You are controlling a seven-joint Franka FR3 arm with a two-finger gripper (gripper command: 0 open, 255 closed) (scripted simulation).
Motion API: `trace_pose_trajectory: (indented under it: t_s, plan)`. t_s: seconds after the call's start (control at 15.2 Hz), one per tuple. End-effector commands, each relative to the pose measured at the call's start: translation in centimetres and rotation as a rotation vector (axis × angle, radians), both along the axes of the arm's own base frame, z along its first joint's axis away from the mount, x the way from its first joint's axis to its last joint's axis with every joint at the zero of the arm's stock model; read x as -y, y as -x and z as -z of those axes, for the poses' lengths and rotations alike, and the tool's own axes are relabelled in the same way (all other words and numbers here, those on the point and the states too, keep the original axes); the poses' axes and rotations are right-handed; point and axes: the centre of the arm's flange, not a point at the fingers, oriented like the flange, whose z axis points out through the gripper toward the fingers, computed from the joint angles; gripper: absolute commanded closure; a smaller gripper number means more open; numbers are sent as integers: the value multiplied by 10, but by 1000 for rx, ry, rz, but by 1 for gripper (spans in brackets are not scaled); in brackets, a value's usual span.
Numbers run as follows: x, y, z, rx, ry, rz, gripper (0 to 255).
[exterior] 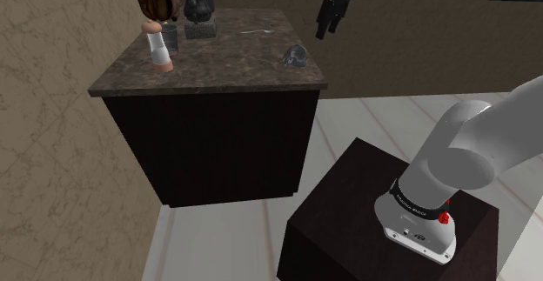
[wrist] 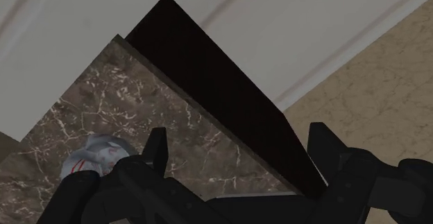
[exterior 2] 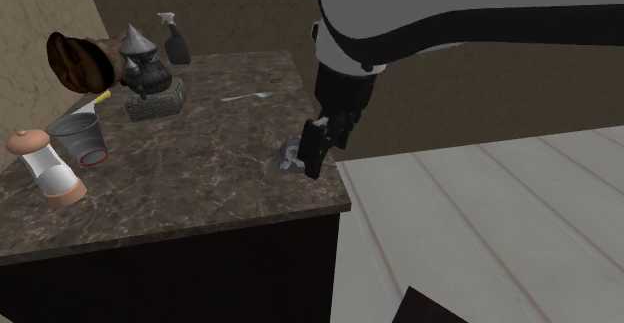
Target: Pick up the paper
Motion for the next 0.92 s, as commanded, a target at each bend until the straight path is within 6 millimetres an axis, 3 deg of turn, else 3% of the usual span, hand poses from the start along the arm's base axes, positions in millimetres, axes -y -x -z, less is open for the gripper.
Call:
trace_pose_trajectory:
  t_s: [0.0, 0.86]
  plan:
    - [21, -21, 7, -7, 4, -33, 0]
    - [130, -153, 58, -58, 17, -233, 0]
